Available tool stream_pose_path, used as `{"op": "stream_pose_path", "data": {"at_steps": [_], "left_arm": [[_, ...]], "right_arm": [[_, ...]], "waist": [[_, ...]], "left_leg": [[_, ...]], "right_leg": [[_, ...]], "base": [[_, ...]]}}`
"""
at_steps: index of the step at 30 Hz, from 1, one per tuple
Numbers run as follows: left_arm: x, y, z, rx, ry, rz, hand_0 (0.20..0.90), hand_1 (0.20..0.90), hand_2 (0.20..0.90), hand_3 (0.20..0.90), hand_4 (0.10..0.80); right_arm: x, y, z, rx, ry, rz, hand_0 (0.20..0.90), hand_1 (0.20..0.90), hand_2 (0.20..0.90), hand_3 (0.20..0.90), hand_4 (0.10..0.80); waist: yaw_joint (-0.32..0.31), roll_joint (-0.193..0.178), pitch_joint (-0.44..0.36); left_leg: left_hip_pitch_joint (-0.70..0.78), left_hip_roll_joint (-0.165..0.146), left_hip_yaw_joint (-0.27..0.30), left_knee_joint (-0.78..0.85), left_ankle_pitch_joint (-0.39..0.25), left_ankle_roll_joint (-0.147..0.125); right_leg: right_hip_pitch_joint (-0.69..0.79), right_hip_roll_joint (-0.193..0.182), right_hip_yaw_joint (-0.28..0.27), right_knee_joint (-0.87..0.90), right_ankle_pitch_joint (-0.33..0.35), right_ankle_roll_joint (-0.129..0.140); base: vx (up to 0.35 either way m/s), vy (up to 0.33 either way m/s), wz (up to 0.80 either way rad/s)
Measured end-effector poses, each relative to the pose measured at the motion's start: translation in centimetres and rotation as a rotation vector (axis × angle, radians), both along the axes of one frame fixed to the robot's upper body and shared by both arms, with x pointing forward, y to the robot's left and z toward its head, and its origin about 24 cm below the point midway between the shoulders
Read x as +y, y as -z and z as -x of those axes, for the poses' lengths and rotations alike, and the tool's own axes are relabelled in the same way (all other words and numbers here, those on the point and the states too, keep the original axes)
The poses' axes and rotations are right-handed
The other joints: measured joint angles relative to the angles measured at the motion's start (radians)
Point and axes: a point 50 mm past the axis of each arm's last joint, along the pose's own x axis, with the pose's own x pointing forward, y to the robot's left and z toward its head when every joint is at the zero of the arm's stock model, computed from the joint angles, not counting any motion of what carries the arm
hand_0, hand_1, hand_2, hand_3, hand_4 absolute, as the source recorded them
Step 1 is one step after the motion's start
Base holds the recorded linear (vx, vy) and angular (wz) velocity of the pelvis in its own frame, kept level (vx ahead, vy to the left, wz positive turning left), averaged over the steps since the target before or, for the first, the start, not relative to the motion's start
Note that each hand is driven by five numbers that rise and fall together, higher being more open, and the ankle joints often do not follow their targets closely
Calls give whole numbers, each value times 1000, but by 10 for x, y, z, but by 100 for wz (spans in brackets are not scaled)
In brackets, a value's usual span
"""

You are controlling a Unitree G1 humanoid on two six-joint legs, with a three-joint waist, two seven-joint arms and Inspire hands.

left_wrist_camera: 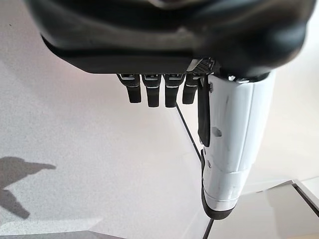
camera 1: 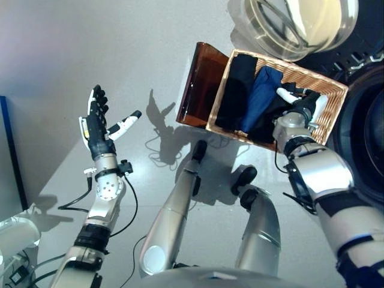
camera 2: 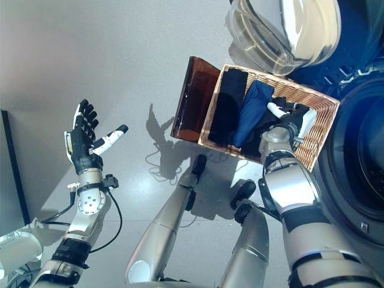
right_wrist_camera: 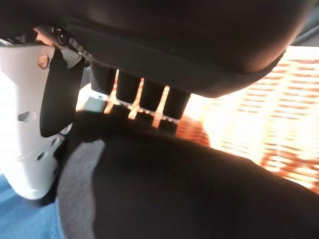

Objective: Pick up the clothes and place them into the washing machine

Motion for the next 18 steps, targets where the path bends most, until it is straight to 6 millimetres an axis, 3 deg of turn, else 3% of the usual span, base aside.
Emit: {"op": "stream_pose_path", "data": {"at_steps": [7, 12, 18], "left_arm": [[4, 0, 1, 6, 6, -22, 900, 900, 900, 900, 800], [9, 5, 5, 33, 17, -26, 900, 900, 900, 900, 800], [17, 21, 14, 107, 21, -15, 900, 900, 900, 900, 800]], "right_arm": [[0, 6, 1, -18, 5, -51, 200, 200, 200, 200, 300], [0, 19, 5, -29, 6, -95, 200, 200, 200, 200, 300], [9, 23, 6, -173, -23, -185, 200, 200, 200, 200, 300]], "waist": [[4, 4, 1], [-12, 33, 1], [-45, 40, 0]], "left_leg": [[47, 4, 40, -28, 7, 11], [169, 7, 78, -104, 21, 24], [237, 16, 131, -172, 39, 43]], "right_leg": [[16, 2, 42, -19, 13, 19], [105, 6, 78, -77, 32, 33], [141, 23, 126, -145, 83, 55]], "base": [[1, 15, -13], [13, 32, -18], [17, 21, -29]]}}
